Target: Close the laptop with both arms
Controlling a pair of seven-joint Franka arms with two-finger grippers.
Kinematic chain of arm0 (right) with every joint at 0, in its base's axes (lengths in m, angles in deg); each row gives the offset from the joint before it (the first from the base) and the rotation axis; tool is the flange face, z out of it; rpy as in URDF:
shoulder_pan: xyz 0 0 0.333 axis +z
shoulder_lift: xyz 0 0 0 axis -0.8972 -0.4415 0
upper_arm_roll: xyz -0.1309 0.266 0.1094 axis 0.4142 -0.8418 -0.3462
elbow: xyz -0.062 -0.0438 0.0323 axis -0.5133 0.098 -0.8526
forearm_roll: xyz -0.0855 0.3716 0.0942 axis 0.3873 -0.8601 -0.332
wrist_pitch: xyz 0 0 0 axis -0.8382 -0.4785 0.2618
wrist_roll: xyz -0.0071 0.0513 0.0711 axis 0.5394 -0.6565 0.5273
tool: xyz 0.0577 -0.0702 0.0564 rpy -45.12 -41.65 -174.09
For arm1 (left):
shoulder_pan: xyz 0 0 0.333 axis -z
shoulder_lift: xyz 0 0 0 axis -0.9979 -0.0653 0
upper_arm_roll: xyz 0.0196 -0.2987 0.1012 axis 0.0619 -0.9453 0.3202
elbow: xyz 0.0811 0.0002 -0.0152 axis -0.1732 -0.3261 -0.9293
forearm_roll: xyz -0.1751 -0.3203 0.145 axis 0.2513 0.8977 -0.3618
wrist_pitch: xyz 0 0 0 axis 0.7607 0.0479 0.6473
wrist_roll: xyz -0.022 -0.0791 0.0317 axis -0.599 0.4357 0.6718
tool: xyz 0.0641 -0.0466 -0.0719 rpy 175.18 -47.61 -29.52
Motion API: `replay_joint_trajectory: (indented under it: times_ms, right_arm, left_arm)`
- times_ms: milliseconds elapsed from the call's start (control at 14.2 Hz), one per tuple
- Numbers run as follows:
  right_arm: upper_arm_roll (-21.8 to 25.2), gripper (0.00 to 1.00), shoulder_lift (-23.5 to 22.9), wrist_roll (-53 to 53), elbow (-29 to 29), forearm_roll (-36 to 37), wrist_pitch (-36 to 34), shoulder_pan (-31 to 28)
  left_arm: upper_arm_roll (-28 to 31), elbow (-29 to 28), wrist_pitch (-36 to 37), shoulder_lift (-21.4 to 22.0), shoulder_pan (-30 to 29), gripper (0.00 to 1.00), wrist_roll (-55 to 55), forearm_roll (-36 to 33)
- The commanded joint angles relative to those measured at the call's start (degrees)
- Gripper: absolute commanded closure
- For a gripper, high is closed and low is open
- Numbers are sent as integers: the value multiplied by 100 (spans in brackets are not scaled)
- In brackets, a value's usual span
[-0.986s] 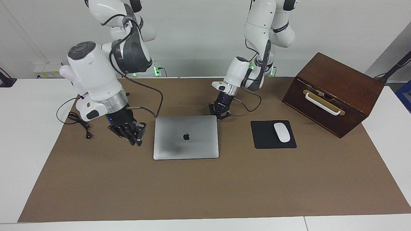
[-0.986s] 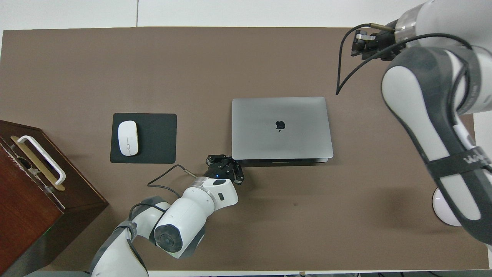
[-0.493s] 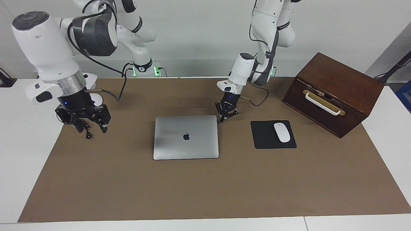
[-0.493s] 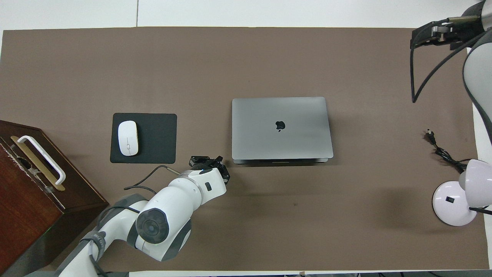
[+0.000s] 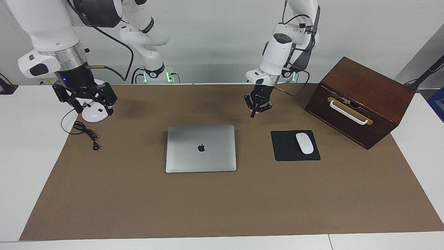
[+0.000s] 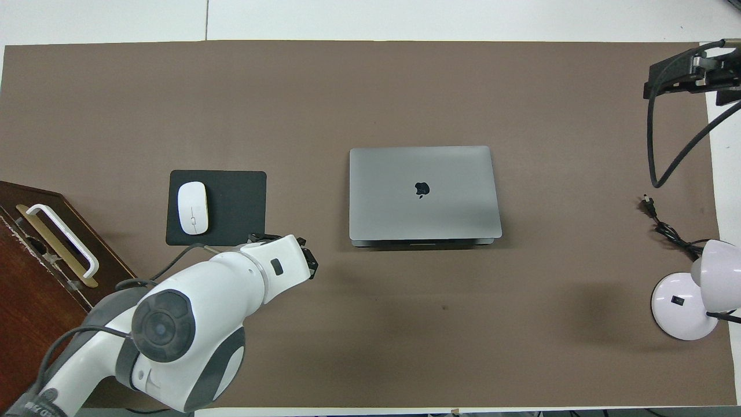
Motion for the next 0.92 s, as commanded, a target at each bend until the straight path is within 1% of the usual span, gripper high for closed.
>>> replay_joint_trajectory:
  times_ms: [0, 70, 141, 211, 282, 493, 704, 775, 845]
  right_arm:
    - [-34, 0, 514, 241, -1016, -207, 273, 15]
    - [-34, 0, 681, 241, -1350, -260, 413, 15]
    - [-34, 0, 857, 241, -1684, -261, 589, 15]
    - [-34, 0, 1015, 224, -1992, -261, 756, 15]
    - [-34, 0, 1139, 180, -2221, -261, 879, 15]
    - [-34, 0, 1201, 154, -2320, -261, 925, -54]
    - [10, 0, 1201, -730, -2224, -252, 994, -327]
    - [10, 0, 1201, -969, -2215, -252, 1082, -336]
    - [10, 0, 1210, -980, -2206, -252, 1083, -336]
  left_arm:
    - [-20, 655, 1095, 56, -320, 100, -104, -26]
    - [-20, 883, 1446, 56, -434, 100, -95, -105]
    - [-20, 1094, 1763, 56, -540, 83, -86, -202]
    - [-28, 1270, 2001, 56, -663, 54, -86, -237]
    - [-20, 1394, 2221, 56, -751, 1, -51, -246]
    - [-20, 1544, 2416, 56, -1208, 0, -51, -246]
    - [-29, 1825, 2539, 47, -1778, 0, -51, -246]
    - [-29, 1939, 2653, 47, -1998, 0, -51, -246]
    - [-29, 2184, 2837, 21, -2191, 0, -68, -246]
